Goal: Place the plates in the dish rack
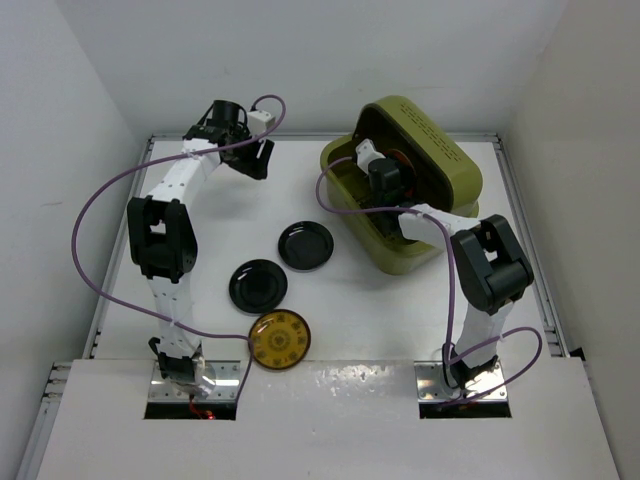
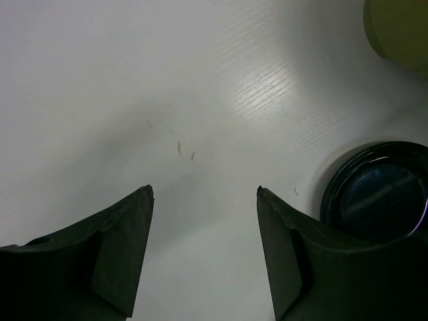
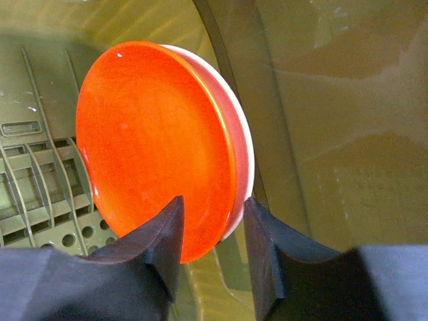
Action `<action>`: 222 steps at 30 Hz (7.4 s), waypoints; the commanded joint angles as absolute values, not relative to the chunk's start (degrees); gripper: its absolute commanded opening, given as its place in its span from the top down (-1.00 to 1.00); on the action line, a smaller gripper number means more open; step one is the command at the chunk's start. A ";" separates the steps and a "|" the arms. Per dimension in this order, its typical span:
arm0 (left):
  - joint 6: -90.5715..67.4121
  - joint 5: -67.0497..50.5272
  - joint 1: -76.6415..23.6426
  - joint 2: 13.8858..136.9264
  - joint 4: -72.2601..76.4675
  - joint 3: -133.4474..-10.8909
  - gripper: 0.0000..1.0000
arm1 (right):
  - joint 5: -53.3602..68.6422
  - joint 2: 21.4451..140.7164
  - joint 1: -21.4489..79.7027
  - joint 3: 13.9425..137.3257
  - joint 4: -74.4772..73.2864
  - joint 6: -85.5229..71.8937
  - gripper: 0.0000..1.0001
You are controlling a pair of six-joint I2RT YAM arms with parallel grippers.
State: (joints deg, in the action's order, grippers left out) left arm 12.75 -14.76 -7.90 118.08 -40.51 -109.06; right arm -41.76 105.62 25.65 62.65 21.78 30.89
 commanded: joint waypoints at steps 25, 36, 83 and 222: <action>15.46 -15.47 -7.73 114.26 -39.46 -107.23 -0.46 | -37.13 96.25 31.20 75.12 9.43 29.47 -0.92; 36.56 -14.00 -10.37 101.44 -48.95 -91.60 -0.54 | 15.98 94.04 30.05 91.94 -33.12 2.73 0.21; 12.48 -5.45 6.24 45.88 -36.12 -52.47 -0.48 | 8.00 105.30 63.98 43.51 8.79 -49.31 0.69; 24.70 -6.77 -8.53 111.18 -45.88 -99.67 -0.47 | -43.68 105.64 29.62 57.74 31.12 25.31 1.00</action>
